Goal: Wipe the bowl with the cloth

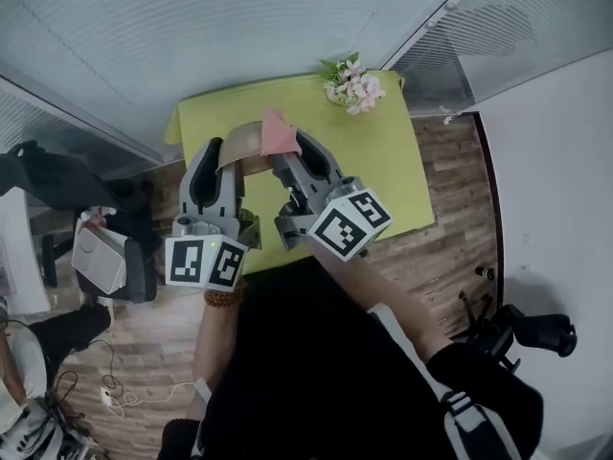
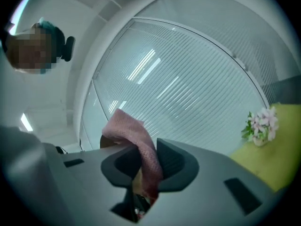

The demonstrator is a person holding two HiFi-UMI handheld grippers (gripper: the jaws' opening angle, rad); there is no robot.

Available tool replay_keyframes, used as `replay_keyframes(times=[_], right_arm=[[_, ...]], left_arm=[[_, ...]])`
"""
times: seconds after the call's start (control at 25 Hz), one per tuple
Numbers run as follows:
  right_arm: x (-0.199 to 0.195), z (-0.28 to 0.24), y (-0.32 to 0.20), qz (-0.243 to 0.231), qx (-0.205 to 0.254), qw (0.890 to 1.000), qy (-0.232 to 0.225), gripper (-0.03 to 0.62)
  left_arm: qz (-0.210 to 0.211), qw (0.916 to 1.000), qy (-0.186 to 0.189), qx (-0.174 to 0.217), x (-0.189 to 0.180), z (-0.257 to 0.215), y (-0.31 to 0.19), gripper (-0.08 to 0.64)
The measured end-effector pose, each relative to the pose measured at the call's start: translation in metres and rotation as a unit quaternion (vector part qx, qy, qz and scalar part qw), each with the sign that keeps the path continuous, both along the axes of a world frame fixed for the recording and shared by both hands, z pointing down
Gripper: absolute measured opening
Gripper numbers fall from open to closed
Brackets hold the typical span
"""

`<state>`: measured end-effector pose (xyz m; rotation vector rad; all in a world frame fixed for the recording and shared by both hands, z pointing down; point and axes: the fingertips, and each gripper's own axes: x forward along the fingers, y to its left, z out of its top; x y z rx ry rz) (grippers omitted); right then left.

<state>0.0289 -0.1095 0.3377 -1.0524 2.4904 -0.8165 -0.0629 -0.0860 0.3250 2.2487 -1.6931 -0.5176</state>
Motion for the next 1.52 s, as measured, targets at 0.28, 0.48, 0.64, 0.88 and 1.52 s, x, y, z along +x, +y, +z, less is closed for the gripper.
replay_keyframes(times=[0.28, 0.48, 0.64, 0.88, 1.52], right_arm=[[-0.017, 0.006, 0.006, -0.041, -0.089, 0.99, -0.103, 0.074], [-0.008, 0.036, 0.023, -0.022, -0.191, 0.969, -0.153, 0.075], [-0.016, 0.022, 0.008, -0.043, -0.144, 0.98, -0.128, 0.075], [-0.029, -0.017, 0.016, -0.048, 0.148, 0.973, 0.172, 0.021], [-0.026, -0.056, 0.027, -0.023, 0.323, 0.902, 0.286, 0.021]], left_arm=[[-0.004, 0.9918, 0.127, -0.007, -0.021, 0.004, 0.012, 0.075], [-0.006, 0.9734, 0.228, -0.025, -0.017, 0.024, 0.027, 0.086], [0.032, 0.951, 0.305, -0.036, -0.02, 0.031, 0.015, 0.095], [0.121, 0.9923, 0.024, 0.007, -0.008, 0.002, 0.032, 0.13], [0.081, 0.996, -0.038, 0.007, 0.004, -0.031, 0.008, 0.086]])
